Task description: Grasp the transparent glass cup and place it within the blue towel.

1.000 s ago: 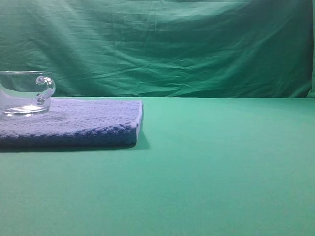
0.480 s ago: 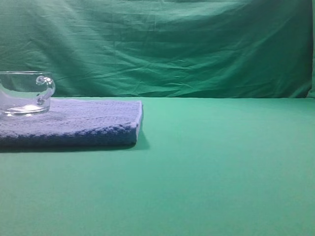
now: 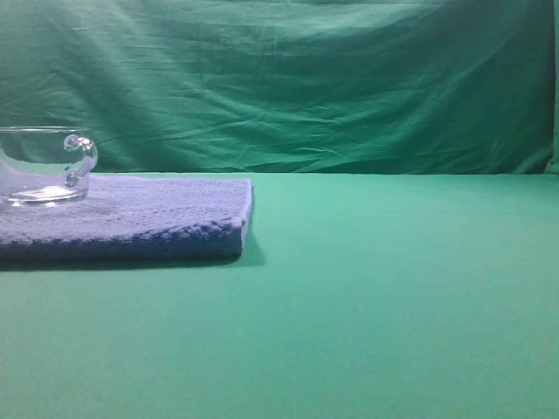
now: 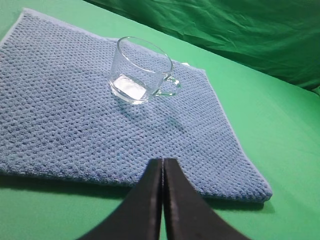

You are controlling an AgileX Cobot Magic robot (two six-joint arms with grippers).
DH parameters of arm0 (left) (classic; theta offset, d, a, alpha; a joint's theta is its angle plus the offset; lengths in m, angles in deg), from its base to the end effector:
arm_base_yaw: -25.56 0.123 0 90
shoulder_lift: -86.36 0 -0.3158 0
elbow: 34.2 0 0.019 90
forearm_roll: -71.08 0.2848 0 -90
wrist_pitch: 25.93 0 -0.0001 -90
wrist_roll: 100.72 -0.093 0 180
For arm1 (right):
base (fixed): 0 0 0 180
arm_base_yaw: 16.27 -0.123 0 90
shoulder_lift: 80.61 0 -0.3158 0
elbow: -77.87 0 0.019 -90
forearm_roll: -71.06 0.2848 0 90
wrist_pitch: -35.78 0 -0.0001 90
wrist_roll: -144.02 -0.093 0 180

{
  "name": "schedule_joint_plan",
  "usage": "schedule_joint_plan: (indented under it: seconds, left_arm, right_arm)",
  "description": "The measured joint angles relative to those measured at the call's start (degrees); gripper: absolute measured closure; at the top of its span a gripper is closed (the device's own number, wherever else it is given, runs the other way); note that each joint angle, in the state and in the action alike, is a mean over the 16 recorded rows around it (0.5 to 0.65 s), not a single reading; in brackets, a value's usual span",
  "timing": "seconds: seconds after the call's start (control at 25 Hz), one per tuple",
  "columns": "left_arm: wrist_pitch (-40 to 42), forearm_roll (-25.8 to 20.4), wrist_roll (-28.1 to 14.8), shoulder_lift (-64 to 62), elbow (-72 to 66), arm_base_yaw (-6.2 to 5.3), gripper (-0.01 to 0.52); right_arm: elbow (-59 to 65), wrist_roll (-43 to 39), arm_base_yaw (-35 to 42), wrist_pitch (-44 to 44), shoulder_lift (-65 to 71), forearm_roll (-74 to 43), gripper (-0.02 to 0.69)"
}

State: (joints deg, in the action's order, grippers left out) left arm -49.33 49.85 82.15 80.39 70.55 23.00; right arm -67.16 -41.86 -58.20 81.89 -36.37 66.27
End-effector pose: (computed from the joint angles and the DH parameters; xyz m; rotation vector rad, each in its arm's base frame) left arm 0.0534 -0.0158 0.1970 -0.2120 1.8080 -0.4407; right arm 0.0973 0.0799 0.3617 -0.7116 2.0911 0.3716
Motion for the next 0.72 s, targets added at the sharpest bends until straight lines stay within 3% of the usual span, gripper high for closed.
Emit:
schedule_joint_plan:
  seconds: [0.36,0.72]
  left_arm:
    - [0.0,0.0,0.0,0.0,0.0,0.00,0.514]
    - [0.0,0.0,0.0,0.0,0.0,0.00,0.514]
  right_arm:
    - [1.5,-1.7,10.9,-3.5,-7.0,-5.0,0.665]
    - [13.4,-0.2,28.6,-15.5,-18.9,-5.7,0.665]
